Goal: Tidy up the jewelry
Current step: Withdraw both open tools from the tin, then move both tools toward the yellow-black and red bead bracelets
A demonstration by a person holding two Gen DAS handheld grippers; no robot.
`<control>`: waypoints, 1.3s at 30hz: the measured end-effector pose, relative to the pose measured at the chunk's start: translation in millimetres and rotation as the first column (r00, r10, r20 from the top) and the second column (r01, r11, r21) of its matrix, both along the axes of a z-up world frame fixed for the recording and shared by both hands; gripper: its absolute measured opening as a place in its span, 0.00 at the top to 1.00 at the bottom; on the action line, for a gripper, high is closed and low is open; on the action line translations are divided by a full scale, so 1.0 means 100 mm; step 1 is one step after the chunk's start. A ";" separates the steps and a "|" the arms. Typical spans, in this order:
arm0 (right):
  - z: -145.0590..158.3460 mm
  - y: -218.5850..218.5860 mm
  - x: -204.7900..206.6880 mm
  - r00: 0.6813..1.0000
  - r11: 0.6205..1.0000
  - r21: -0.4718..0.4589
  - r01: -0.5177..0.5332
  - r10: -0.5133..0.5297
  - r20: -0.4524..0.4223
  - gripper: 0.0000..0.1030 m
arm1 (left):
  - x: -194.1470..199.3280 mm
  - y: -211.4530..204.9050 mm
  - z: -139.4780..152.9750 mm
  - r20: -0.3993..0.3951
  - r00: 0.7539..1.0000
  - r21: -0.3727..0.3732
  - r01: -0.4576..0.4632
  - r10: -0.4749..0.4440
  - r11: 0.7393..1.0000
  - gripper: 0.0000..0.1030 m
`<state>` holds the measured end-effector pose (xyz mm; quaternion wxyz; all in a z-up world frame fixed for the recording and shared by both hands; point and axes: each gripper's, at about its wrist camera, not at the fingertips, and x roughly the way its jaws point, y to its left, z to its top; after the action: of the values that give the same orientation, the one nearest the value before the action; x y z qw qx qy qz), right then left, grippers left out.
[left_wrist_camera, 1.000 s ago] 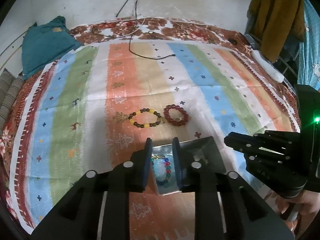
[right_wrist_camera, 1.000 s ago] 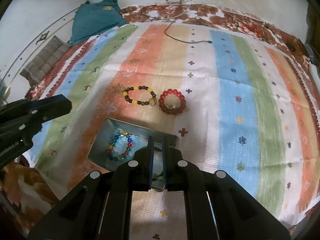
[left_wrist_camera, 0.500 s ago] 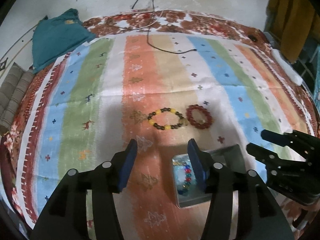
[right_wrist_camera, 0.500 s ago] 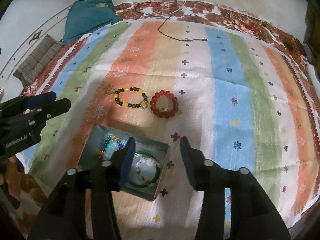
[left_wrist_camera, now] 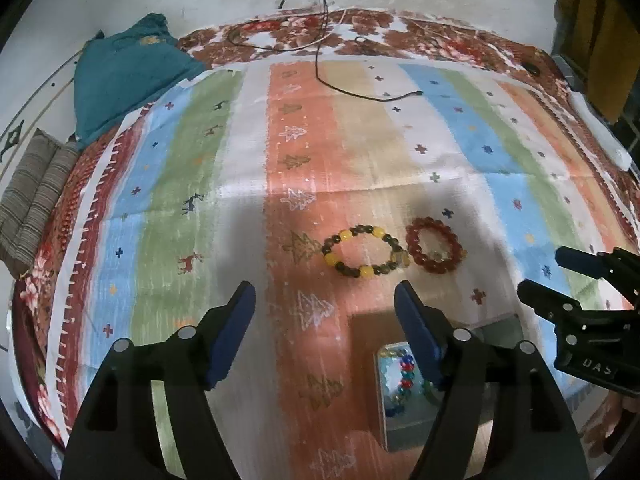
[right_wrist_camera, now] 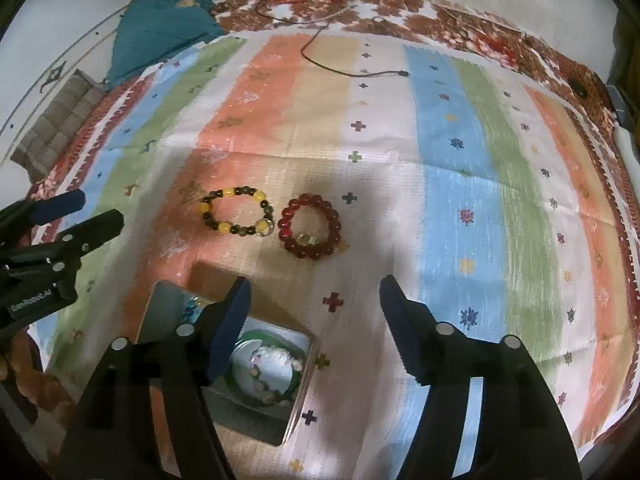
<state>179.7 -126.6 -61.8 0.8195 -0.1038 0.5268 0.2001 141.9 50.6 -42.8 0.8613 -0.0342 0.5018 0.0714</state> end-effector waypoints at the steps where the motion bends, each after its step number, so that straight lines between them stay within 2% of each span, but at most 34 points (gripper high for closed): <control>1: -0.02 0.00 0.03 1.000 1.000 -0.004 0.004 -0.004 -0.006 0.33 | 0.03 0.02 -0.02 -0.006 1.000 0.001 -0.006 0.006 1.000 0.29; 8: 0.00 0.02 0.14 1.000 1.000 0.004 0.022 -0.022 0.016 0.32 | 0.18 0.07 -0.07 -0.012 1.000 0.013 -0.016 0.017 1.000 0.25; 14: -0.08 0.07 0.25 1.000 1.000 -0.018 0.013 -0.013 -0.005 0.32 | 0.31 0.07 -0.13 -0.016 1.000 0.037 -0.013 0.013 0.999 0.20; 18: -0.15 0.09 0.34 1.000 1.000 -0.022 0.016 -0.017 -0.026 0.32 | 0.40 0.12 -0.20 -0.029 0.999 0.017 -0.022 0.023 1.000 0.17; 29: -0.29 0.18 0.49 0.999 0.998 -0.056 -0.002 0.000 -0.047 0.32 | 0.60 0.16 -0.35 -0.068 0.997 0.031 -0.029 0.031 0.999 0.17; 39: -0.45 0.24 0.63 0.997 0.996 -0.084 -0.006 -0.001 -0.079 0.32 | 0.74 0.18 -0.44 -0.083 0.997 0.028 0.000 0.002 1.000 0.17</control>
<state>242.4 -102.7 -106.8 0.7927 -0.1309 0.5668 0.1826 215.9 68.2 -86.7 0.8401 -0.0194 0.5361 0.0800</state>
